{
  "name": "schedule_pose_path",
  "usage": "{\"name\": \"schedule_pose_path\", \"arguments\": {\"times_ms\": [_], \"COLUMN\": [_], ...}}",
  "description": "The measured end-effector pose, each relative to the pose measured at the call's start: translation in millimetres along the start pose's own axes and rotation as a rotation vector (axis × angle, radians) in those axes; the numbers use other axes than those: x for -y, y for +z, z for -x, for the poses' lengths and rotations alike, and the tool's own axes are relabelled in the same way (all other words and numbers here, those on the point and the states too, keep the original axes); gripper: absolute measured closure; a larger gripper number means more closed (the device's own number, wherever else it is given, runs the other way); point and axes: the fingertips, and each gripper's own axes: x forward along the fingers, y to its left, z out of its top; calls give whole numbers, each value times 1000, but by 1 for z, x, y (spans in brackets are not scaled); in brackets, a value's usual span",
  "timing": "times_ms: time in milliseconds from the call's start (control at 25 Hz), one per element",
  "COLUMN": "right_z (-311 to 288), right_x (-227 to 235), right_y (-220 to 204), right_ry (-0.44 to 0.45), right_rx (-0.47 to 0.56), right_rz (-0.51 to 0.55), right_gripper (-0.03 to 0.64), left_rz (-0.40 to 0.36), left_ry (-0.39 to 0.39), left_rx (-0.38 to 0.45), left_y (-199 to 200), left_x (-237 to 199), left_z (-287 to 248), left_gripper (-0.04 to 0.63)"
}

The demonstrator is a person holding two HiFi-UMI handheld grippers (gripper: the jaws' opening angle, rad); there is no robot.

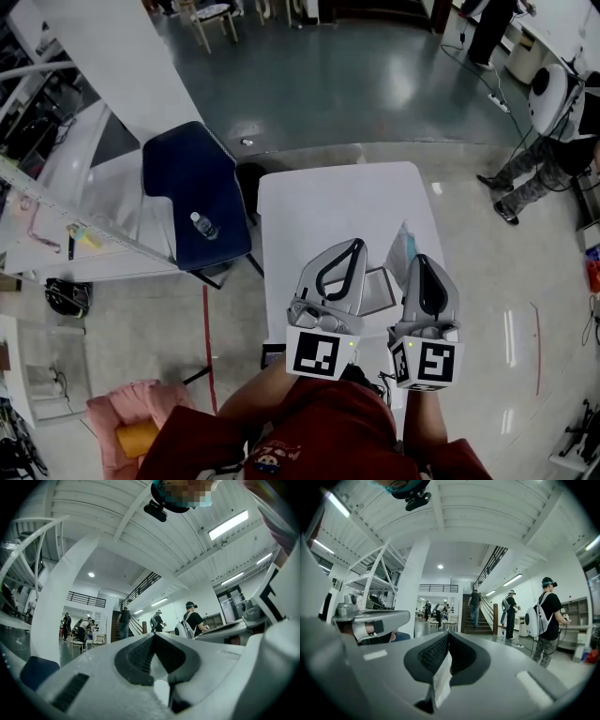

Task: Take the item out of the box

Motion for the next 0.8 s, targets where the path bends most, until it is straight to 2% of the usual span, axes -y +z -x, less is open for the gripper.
{"name": "schedule_pose_path", "arguments": {"times_ms": [400,800], "right_z": [8,12], "right_x": [7,11], "right_y": [18,19], "right_ry": [-56,-89], "right_rx": [115,158], "right_rz": [19,56], "right_gripper": [612,612], "left_rz": [0,5], "left_ry": [3,1], "left_rx": [5,12], "left_y": [1,2], "left_x": [1,4], "left_z": [-1,0], "left_gripper": [592,591]}}
